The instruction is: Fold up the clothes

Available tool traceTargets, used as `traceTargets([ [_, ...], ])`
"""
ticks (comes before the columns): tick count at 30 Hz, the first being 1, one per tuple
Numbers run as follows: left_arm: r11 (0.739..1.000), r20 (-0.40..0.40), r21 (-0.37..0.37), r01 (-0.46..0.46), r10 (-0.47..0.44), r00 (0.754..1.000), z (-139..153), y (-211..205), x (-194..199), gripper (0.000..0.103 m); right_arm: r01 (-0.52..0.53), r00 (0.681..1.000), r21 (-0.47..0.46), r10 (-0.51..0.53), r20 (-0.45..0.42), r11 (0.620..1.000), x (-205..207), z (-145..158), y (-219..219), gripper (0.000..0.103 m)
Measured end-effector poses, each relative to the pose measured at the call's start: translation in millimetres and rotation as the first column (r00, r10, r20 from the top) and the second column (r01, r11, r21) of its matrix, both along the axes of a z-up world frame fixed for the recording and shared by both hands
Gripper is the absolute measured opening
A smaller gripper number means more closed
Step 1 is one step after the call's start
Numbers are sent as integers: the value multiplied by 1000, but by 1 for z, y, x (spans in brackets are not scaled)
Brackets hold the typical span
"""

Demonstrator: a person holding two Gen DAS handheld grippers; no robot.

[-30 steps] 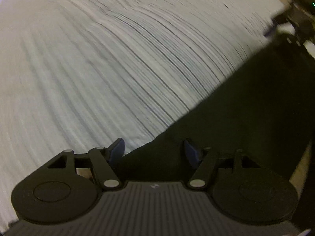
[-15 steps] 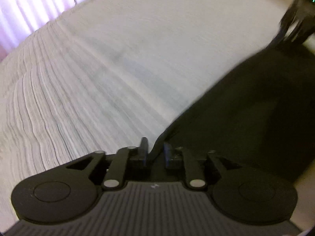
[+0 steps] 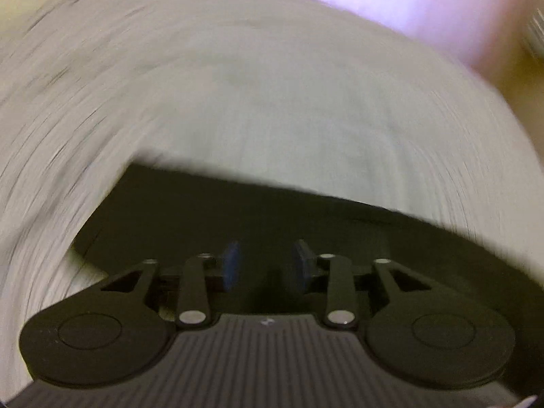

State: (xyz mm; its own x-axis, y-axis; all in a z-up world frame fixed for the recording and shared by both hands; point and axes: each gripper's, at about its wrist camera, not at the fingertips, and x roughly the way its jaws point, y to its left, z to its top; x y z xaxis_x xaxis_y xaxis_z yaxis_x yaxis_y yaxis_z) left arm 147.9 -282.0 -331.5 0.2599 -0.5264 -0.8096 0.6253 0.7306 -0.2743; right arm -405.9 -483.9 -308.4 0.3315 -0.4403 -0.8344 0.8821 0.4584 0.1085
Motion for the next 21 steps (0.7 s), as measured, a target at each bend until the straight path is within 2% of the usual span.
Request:
traceTargets([
  [4, 983, -79, -50, -179, 175, 981, -17, 27, 22, 45, 181, 983, 77, -183, 17, 980, -35, -9, 36, 77],
  [8, 939, -153, -87, -333, 318, 936, -36, 47, 43, 49, 346, 934, 97, -353, 63, 933, -47, -11, 53, 77],
  [9, 924, -172, -95, -370, 351, 920, -41, 53, 49, 48, 371, 922, 101, -379, 81, 923, -49, -12, 56, 77],
  [11, 890, -210, -107, -444, 416, 885, -50, 63, 60, 35, 397, 908, 101, -406, 101, 912, -54, -3, 59, 77],
  [12, 896, -188, -96, -434, 412, 892, -52, 59, 63, 5, 402, 906, 98, -411, 102, 910, -52, 1, 60, 77],
  [13, 918, -134, -92, -385, 372, 919, -49, 48, 65, 6, 405, 905, 93, -414, 97, 909, -50, 4, 60, 77],
  [15, 950, -4, -159, -270, 273, 962, -30, 32, 68, 6, 407, 906, 85, -414, 92, 909, -47, 9, 64, 77],
  [17, 963, 91, -212, -167, 190, 978, -15, 24, 73, 7, 408, 906, 75, -413, 93, 910, -49, 14, 72, 77],
  [19, 985, 134, -138, -106, 124, 983, -18, 16, 76, 9, 416, 904, 63, -420, 84, 907, -50, 17, 80, 77],
  [21, 999, 156, 12, -48, 46, 987, -33, 9, 75, 12, 440, 892, 72, -445, 78, 895, -53, 15, 85, 77],
])
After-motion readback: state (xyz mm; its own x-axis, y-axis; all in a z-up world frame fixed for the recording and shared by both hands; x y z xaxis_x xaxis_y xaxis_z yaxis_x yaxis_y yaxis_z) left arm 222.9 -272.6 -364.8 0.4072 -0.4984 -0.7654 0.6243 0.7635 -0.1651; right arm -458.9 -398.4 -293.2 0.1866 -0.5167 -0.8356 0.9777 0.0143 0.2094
